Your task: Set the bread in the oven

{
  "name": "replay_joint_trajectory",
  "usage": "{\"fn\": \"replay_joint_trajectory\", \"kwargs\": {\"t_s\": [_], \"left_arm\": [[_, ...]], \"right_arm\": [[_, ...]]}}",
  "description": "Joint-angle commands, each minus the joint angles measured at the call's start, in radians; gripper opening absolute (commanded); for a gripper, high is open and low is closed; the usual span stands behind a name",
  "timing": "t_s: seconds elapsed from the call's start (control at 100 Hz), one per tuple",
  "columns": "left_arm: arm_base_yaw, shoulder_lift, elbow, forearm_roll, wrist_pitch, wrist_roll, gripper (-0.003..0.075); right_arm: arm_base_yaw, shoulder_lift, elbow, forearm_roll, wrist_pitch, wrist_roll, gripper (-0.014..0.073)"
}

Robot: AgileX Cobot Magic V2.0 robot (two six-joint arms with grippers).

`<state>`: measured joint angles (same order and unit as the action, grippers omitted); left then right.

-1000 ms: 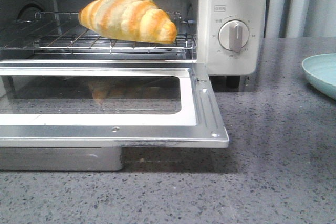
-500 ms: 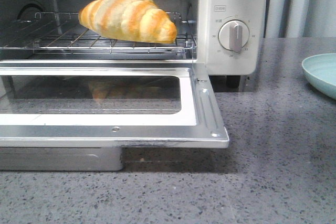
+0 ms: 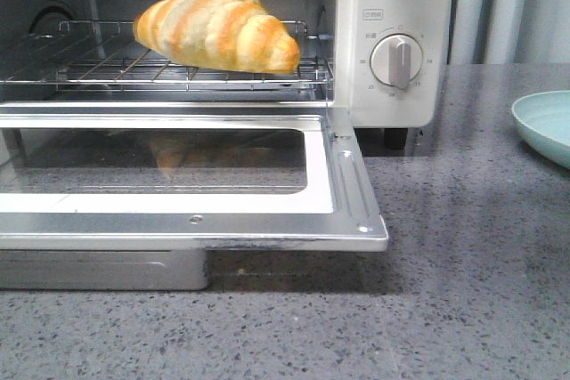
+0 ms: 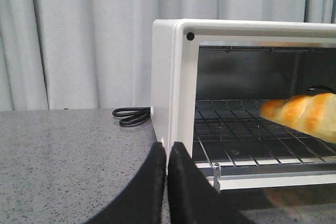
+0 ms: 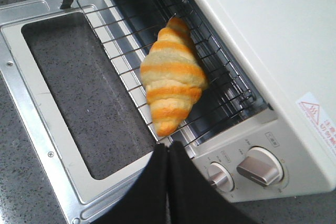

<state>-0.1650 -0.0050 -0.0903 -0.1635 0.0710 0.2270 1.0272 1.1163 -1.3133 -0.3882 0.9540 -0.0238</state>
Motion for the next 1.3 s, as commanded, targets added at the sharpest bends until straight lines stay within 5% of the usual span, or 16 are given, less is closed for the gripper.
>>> {"fn": "replay_joint_trajectory", "kwargs": {"t_s": [0.0,0.25,0.59,0.86,1.29], "left_arm": [[0.004,-0.029,-0.027,-0.010,-0.078,-0.005,-0.0021],[0.004,-0.029,-0.027,-0.010,-0.078,-0.005,-0.0021],[0.004,-0.029,-0.027,-0.010,-0.078,-0.005,-0.0021],[0.004,-0.029,-0.027,-0.010,-0.078,-0.005,-0.0021],[0.004,-0.029,-0.027,-0.010,-0.078,-0.005,-0.0021]], "right_arm": [[-0.030,-0.047,-0.025,-0.015,-0.058,-0.015,-0.0074],[-0.223,-0.130,0.021,0.034,-0.087,-0.015,-0.0074],[-0.533,-0.379,0.420,0.168,-0.373,-0.015,-0.0074],[-0.659,-0.549,0.727,0.250,-0.542,-0.015,-0.0074],[-0.854,-0.752,0.968,0.298,-0.740,-0.015,-0.0074]]}}
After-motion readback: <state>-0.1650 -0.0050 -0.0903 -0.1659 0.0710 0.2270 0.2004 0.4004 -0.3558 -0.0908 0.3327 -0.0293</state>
